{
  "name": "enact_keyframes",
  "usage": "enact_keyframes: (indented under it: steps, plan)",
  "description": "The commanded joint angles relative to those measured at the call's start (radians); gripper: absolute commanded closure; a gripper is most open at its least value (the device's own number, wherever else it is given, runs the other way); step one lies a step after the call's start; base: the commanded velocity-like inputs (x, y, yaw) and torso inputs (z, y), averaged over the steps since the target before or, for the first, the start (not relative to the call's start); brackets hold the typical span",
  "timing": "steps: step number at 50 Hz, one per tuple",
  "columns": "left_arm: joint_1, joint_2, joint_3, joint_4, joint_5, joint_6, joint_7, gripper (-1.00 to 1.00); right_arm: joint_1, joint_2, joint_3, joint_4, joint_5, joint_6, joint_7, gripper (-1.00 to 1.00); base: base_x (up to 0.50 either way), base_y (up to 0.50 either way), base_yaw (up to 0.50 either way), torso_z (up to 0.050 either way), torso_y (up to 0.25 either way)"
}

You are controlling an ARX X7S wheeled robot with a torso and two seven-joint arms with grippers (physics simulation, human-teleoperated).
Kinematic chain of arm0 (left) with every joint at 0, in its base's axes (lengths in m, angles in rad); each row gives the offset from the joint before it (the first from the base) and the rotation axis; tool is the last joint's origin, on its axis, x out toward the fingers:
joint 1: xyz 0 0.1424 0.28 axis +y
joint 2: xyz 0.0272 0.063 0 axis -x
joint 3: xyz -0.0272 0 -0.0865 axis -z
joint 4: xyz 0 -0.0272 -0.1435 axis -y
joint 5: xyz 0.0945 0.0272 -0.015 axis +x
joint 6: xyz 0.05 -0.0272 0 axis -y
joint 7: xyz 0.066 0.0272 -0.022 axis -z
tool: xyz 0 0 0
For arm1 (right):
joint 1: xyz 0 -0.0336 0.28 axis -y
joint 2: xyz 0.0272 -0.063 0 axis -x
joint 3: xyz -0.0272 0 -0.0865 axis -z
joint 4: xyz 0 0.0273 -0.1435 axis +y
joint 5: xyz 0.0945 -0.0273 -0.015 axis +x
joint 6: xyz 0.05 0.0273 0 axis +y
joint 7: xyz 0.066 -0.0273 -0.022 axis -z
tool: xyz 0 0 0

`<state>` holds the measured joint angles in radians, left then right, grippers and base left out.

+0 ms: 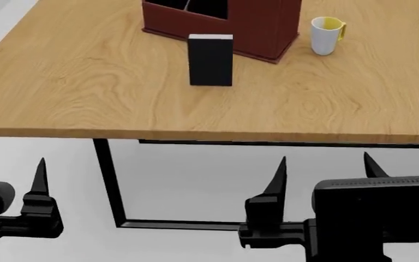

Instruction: Pick up the book and place it in the front compartment of the caddy.

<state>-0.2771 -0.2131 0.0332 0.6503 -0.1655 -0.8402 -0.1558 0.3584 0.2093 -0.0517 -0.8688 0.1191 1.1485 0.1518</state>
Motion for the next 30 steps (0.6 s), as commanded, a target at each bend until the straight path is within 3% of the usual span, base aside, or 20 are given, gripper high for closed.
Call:
enact_keyframes:
  steps: [1, 17, 30]
  plan:
    - [-0.001, 0.014, -0.018, 0.005, 0.003, 0.015, 0.021, -1.0, 0.012, -0.02, 0.036, -0.011, 0.0, 0.019, -0.025, -1.0, 0.5, 0.0, 0.0, 0.0, 0.0]
    - [0.002, 0.008, -0.02, 0.007, -0.008, 0.021, 0.014, -1.0, 0.013, -0.012, 0.022, -0.008, 0.001, 0.019, -0.01, -1.0, 0.5, 0.0, 0.0, 0.0, 0.001]
    - [0.003, 0.004, -0.017, 0.006, -0.015, 0.024, 0.007, -1.0, 0.006, -0.019, 0.039, 0.002, 0.015, 0.007, -0.011, -1.0, 0.5, 0.21, 0.0, 0.0, 0.001]
